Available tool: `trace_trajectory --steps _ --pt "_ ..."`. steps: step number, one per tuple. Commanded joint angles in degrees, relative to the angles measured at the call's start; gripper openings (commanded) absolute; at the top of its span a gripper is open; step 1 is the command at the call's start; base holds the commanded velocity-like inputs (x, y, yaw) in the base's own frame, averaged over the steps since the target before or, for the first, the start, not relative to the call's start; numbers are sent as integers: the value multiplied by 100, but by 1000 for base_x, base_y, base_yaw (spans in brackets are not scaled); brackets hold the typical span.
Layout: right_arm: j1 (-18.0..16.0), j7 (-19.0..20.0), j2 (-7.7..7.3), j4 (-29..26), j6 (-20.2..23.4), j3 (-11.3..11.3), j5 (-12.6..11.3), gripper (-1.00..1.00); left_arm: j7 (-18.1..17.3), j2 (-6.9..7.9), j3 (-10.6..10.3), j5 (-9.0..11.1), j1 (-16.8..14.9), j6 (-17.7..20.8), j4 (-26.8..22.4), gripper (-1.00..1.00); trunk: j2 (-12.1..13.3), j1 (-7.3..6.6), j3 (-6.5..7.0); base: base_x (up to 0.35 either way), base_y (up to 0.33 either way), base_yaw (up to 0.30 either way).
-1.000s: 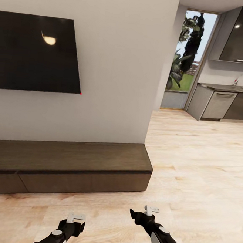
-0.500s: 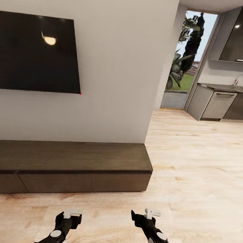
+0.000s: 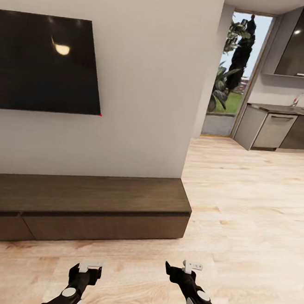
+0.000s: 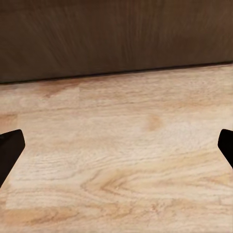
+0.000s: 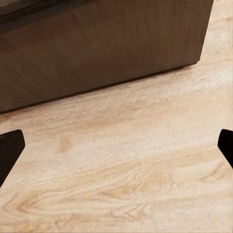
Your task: Place each of the two pumpkins and all three candles from the living room inside a cabinet in the living room (use any cabinet), then make sure every cabinet is closed, and position the cauldron so it is next to a table in the living room.
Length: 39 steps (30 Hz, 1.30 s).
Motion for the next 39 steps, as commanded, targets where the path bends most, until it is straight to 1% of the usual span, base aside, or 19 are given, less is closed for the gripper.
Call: trace_trajectory --steps 1,6,10,12,13,14,15,16,17,18,20,21,22,23,26,30,33,36,39 --pt "-5 20 -6 7 -38 24 -64 100 26 5 -50 55 -4 -18 -14 100 -44 22 -23 0 0 0" --pt "-6 104 -27 -47 -59 -269 -74 100 -3 25 -54 94 -4 111 -381 100 -245 132 -113 0 0 0" --pt "-9 677 -53 -63 -32 -477 -78 100 -24 34 -55 317 -4 931 -1107 100 -405 220 -185 0 0 0" --pt "-9 1183 -58 -57 3 -706 -97 100 -45 54 -60 709 14 1837 -2095 100 -485 264 -221 0 0 0" --pt "-9 1270 -59 -56 9 -785 -100 100 -41 68 -59 807 31 2103 -2359 100 -485 264 -221 0 0 0" --pt "-8 1444 -63 -56 21 -1001 -106 100 -22 173 -54 1028 81 2984 -3149 100 -525 286 -239 0 0 0" --pt "-8 1483 -64 -56 25 -1051 -109 100 -15 210 -44 1074 92 3258 -3392 100 -565 308 -257 0 0 0" --pt "-9 1547 -66 -53 31 -1123 -113 100 -5 268 35 1150 108 3787 -3847 100 -605 330 -275 0 0 0" --pt "-9 1577 -67 -48 35 -1151 -115 100 -1 292 114 1176 114 4045 -4059 100 -646 352 -293 0 0 0" --pt "-10 1629 -68 -37 40 -1190 -117 100 6 326 348 1211 122 4562 -4462 100 -686 374 -311 0 0 0" --pt "-10 1664 -68 -30 44 -1218 -121 100 9 344 627 1233 127 5066 -4842 100 -766 417 -346 0 0 0" --pt "-10 1686 -67 -27 71 -1236 -144 100 10 355 880 1249 130 5553 -5186 100 -806 439 -364 0 0 0" --pt "-10 1702 -68 -35 166 -1252 -231 100 12 361 1067 1255 132 6016 -5453 100 -806 439 -364 0 0 0" --pt "-10 1709 -70 -42 240 -1261 -304 100 12 365 1134 1260 133 6234 -5555 100 -806 439 -364 0 0 0" --pt "-10 1815 -181 -58 681 -1290 -823 100 19 379 1307 1235 124 7135 -5826 100 -806 439 -364 0 0 0" --pt "-10 1986 -370 -61 1010 -1301 -1278 100 112 387 1347 1161 109 7542 -5939 100 -806 439 -364 0 0 0" --pt "-12 2030 -424 -58 1135 -1304 -1404 100 152 384 1334 1137 100 7542 -6152 100 -806 439 -364 0 0 0" --pt "-17 2063 -456 -65 1558 -1304 -1451 100 166 382 1326 1147 112 7542 -6493 100 -806 439 -364 0 0 0" --pt "-18 2342 -591 -61 1945 -1371 -1525 100 175 380 1317 1144 115 7542 -6631 100 -926 505 -418 0 0 0"
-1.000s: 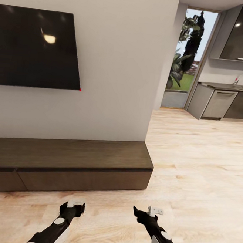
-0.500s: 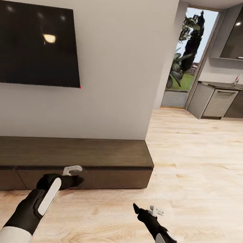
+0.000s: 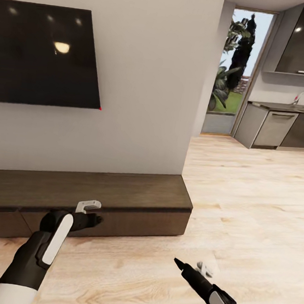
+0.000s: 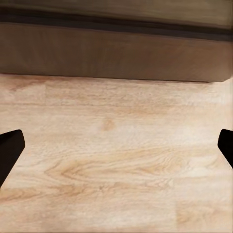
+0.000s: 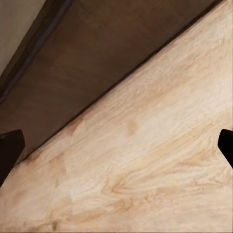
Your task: Place each of the two pumpkins and all three candles from the living room inside a cabinet in the living room (use any cabinet), then make sure every cabinet is closed, and position the cauldron so it is next to a table in the living room.
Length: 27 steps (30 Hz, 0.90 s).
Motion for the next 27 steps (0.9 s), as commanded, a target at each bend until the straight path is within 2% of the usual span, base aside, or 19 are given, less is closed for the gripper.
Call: trace_trajectory --steps 1,4,6,9,10,12,13,14,15,17,18,21,23,27 --pt "-2 104 -38 3 89 -38 -104 100 55 3 -6 57 -3 20 -27 100 -44 22 -24 0 0 0" --pt "-2 493 -163 22 266 -299 -340 100 57 8 -13 59 1 20 -83 100 -164 88 -78 0 0 0" --pt "-2 577 -213 15 464 -358 -396 100 54 9 -16 64 -2 20 -72 100 -245 132 -113 0 0 0" --pt "-17 693 -353 -13 1343 -427 -457 100 52 5 -73 69 -6 20 -66 100 -365 198 -167 0 0 0" --pt "-24 708 -371 -17 1504 -433 -462 100 52 5 -115 70 -7 20 -66 100 -405 220 -185 0 0 0" --pt "-44 752 -405 -27 1852 -446 -474 100 49 3 -352 82 -6 20 -65 100 -485 264 -221 0 0 0" --pt "-51 764 -418 -30 1987 -451 -478 100 40 3 -575 94 -4 20 -62 100 -525 286 -239 0 0 0" --pt "-54 767 -423 -30 2033 -454 -479 100 30 4 -689 104 -3 20 -62 100 -565 308 -257 0 0 0" --pt "-57 771 -431 -31 2100 -464 -486 100 15 3 -889 138 -2 20 -60 100 -565 308 -257 0 0 0" --pt "-61 770 -440 -31 2153 -492 -501 100 -4 4 -1079 232 -1 20 -59 100 -565 308 -257 0 0 0" --pt "-61 772 -442 -31 2163 -526 -515 100 -10 5 -1120 281 0 20 -59 100 -606 330 -275 0 0 0" --pt "-61 792 -447 -31 2194 -885 -606 100 -59 9 -1286 572 -6 20 -56 100 -726 395 -329 0 0 0" --pt "-58 862 -449 -35 2206 -1084 -630 100 -84 9 -1415 686 -7 20 -58 100 -806 439 -365 0 0 0" --pt "-56 1191 -453 -41 2194 -1236 -641 100 -365 10 -1643 788 -8 20 -58 100 -966 527 -437 0 0 0"
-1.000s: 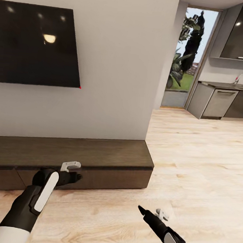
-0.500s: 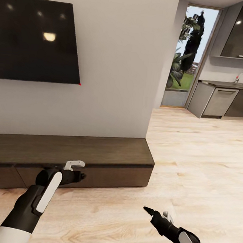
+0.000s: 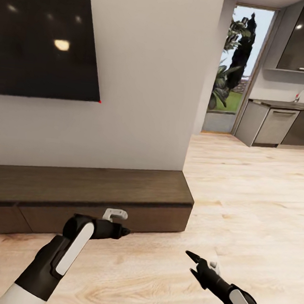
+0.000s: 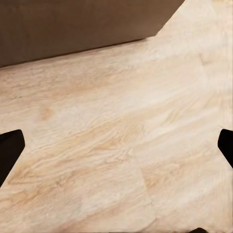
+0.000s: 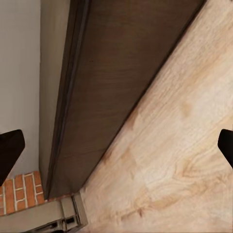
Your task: Place each of the two pumpkins and all three candles from the living room inside a cabinet in the living room (use any cabinet), then make sure every cabinet is closed, and position the cauldron so it is next to a table in the living room.
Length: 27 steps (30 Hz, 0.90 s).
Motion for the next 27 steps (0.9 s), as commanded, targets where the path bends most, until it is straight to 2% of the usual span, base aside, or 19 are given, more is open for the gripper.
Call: trace_trajectory --steps 1,5,9,15,19,22,27 --pt "-8 138 -4 -3 33 -54 -25 100 -200 5 -103 71 -5 14 -5 100 -44 22 -24 0 0 0" --pt "-23 313 -64 -59 26 -135 -41 100 -899 36 -235 64 -12 14 -1 100 -204 110 -95 0 0 0" --pt "-45 356 -69 -91 15 -197 -48 100 -1137 70 -275 59 -15 14 -5 100 -365 198 -167 0 0 0" --pt "-92 370 -59 -123 -131 -449 -51 100 -1217 82 -286 59 -14 14 -1 100 -605 329 -275 0 0 0" --pt "-124 378 -41 -135 -351 -742 -73 100 -1231 84 -288 59 -14 14 -2 100 -766 417 -347 0 0 0" --pt "-194 474 -34 -150 -373 -908 -238 100 -1238 84 -290 59 -14 14 -4 100 -886 483 -401 0 0 0" --pt "-292 787 -22 -128 -372 -965 -468 100 -1248 84 -289 61 -14 14 -8 100 -1087 593 -490 0 0 0"
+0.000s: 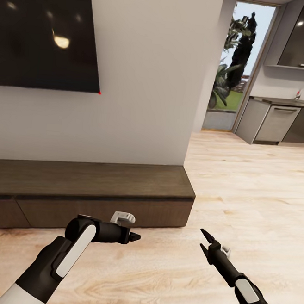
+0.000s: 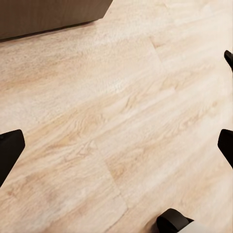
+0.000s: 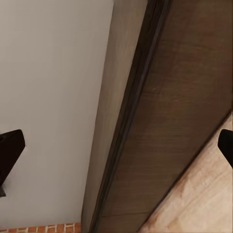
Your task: Place each of the two pumpkins and all three candles from the living room inside a cabinet in the living room (use any cabinet), then make sure every cabinet is closed, and position the cauldron so it is next to a table in the living room.
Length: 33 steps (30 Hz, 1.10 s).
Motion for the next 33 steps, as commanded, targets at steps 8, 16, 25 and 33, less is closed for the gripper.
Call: trace_trajectory --steps 8,16,25,33 --pt "-29 426 -8 44 41 -54 -90 100 -227 88 -5 -52 -4 13 -30 100 -325 175 -149 0 0 0" --pt "-31 509 57 -2 -25 17 -34 100 -412 200 -3 -57 -4 13 -15 100 -645 351 -293 0 0 0" --pt "-37 218 82 -16 29 24 -44 100 -429 214 -3 -59 -4 13 -9 100 -1006 549 -454 0 0 0" --pt "-40 131 105 -10 25 12 -90 100 -431 214 -3 -59 -4 13 -5 100 -1327 724 -598 0 0 0"
